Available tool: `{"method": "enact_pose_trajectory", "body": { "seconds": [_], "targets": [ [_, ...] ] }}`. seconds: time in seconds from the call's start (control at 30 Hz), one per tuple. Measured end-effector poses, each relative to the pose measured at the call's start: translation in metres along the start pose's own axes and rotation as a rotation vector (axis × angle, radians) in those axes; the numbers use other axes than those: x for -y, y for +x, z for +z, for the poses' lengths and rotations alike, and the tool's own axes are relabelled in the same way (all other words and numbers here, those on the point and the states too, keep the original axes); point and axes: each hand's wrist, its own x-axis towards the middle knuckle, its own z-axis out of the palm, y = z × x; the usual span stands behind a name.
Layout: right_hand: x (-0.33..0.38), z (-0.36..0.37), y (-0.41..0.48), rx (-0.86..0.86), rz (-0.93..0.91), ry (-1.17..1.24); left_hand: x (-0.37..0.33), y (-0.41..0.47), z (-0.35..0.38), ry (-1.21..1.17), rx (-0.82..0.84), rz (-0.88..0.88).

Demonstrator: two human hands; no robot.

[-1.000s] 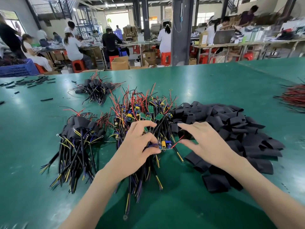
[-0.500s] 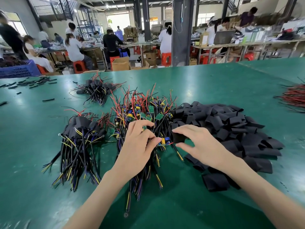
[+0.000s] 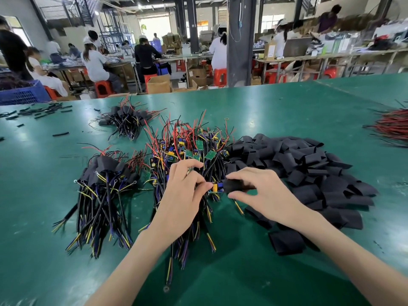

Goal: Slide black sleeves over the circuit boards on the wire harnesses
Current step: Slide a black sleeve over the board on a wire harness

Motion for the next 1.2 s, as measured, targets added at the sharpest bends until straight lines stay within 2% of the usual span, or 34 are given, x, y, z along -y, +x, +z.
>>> {"method": "enact_pose_trajectory", "body": {
  "seconds": [0.13,0.33,0.47,0.7,0.9,1.07,1.2],
  "targets": [
    [0.0015,0.0018,-0.0014,-0.004,0.045,0.047,-0.0019,-0.0005,0.0006,-0.011,-0.02,0.007],
    [0.004,0.0036,-0.003,-0.014,-0.098,-0.053,-0.0044,-0.0018,-0.0003,-0.013,-0.051,0.003],
    [0.0042,0.0041,-0.0027,0.012,-0.131,-0.133,-0.0055,-0.0023,0.0005,-0.029,-0.067,0.011],
    [0.0018,-0.0021,-0.0012,0.057,0.032,0.135,-0.0068,-0.0019,0.0,-0.067,-0.054,0.013],
    [0.0033,0.0048,-0.0017,0.057,-0.085,-0.084,-0.0071,-0.0021,0.0002,-0.07,-0.055,-0.031],
    [0.0034,0.0044,-0.0009,-0.016,-0.064,-0.001,-0.0072,-0.0011,-0.0009,-0.06,-0.055,-0.038],
    [0.0044,0.0036,0.0,0.007,0.002,0.072,-0.0073,-0.0003,-0.0021,-0.05,-0.062,-0.024]
  ]
}}
